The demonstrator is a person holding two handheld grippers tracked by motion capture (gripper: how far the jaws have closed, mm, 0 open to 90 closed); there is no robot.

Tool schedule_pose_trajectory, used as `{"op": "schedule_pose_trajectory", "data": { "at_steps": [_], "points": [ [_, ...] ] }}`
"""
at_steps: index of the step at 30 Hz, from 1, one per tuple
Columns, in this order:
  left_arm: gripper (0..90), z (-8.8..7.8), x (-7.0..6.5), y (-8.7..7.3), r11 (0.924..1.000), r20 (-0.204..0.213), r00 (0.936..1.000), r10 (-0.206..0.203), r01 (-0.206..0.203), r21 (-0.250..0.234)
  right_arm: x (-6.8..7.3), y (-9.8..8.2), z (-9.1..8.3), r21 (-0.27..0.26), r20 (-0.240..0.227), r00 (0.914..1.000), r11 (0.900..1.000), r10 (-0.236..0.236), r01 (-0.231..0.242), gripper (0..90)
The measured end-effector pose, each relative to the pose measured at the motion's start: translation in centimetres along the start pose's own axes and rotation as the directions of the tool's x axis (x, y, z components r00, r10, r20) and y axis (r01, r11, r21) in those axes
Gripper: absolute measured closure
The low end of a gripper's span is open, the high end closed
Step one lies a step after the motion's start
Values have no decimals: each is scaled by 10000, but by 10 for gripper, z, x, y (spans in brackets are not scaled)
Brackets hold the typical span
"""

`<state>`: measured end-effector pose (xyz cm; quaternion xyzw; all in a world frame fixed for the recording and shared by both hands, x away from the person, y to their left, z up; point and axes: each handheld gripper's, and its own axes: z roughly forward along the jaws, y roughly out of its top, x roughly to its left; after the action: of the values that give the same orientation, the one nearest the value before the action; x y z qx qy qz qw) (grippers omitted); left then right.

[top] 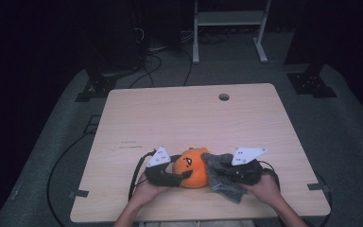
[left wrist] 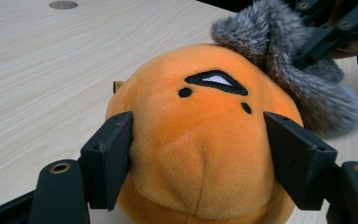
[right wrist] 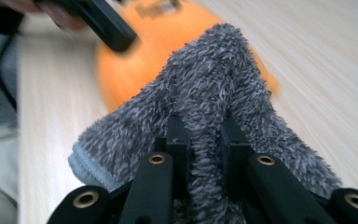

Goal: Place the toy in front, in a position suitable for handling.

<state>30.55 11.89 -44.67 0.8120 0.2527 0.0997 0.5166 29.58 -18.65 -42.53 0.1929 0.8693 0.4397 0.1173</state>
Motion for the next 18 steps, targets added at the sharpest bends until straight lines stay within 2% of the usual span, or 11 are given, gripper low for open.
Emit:
{"op": "schedule_pose_trajectory", "data": {
  "at_steps": [3, 5, 6, 7, 9, 10, 13, 14, 15, 18],
  "points": [
    [273, 1, 0, 1, 10000, -10, 10000, -4, 4, 7, -2, -9, -5, 215, 120, 9998, 9996, 173, -175, 772],
    [273, 4, -3, 3, 10000, -49, 10000, 82, -82, 43, 0, -8, -6, 138, 62, 9999, 9998, 146, -147, 772],
    [273, 6, -4, 3, 10000, -62, 10000, 25, -25, 2, 5, -2, -5, -43, -102, 9999, 10000, 4, -5, 772],
    [274, 7, -3, 3, 10000, -91, 10000, -26, 26, -3, 12, 7, 0, -140, -124, 9994, 9994, -334, 332, 772],
    [280, 7, -3, 3, 10000, -121, 9999, -72, 72, 12, 15, 10, 3, -146, -136, 9989, 9989, -443, 441, 772],
    [280, 5, -1, 3, 9999, -97, 9999, -101, 102, 40, 16, 12, 5, -96, -60, 9978, 9978, -656, 656, 772],
    [292, 2, 2, 2, 9999, 59, 9999, -93, 93, 74, 4, 1, -1, 429, 562, 9969, 9977, -543, 519, 775],
    [292, 2, 1, 2, 10000, 107, 9999, -27, 27, 53, 1, -4, -3, 533, 605, 9975, 9980, -373, 340, 775],
    [292, 3, 0, 2, 9999, 137, 9999, 65, -66, 79, -2, -7, -5, 596, 545, 9983, 9981, -204, 172, 775],
    [296, 7, -4, 5, 9996, 60, 9996, 262, -263, 113, 3, -5, -4, 353, 144, 9994, 9989, -313, 308, 771]
  ]
}}
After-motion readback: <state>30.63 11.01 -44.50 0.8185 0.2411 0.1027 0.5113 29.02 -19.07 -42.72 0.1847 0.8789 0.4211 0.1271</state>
